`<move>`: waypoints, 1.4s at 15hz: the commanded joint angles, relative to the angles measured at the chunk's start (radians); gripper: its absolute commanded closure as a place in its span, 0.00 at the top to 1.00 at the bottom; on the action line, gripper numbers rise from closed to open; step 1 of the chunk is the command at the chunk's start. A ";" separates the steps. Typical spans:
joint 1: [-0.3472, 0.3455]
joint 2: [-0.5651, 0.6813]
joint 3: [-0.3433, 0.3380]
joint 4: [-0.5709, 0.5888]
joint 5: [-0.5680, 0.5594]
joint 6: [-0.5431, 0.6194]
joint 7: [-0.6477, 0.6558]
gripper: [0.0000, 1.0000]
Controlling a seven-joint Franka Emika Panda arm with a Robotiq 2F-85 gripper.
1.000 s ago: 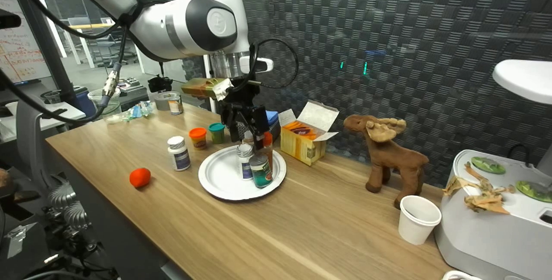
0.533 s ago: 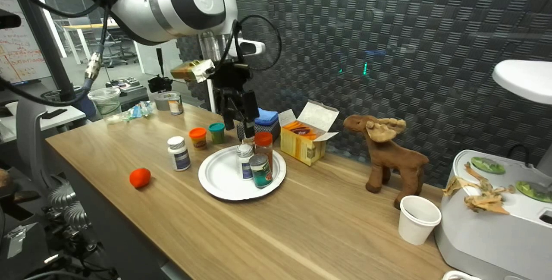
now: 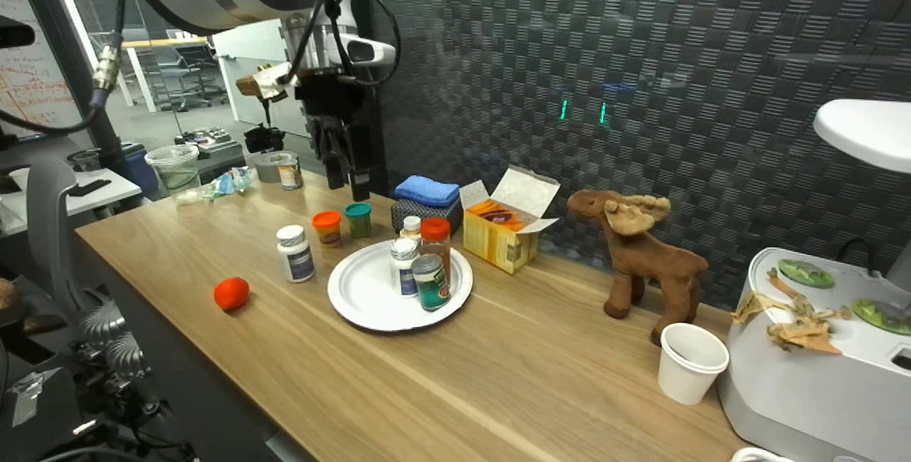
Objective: Put the bottles on the red object on the plate
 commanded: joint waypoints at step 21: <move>0.108 0.359 0.009 0.446 0.002 -0.043 0.083 1.00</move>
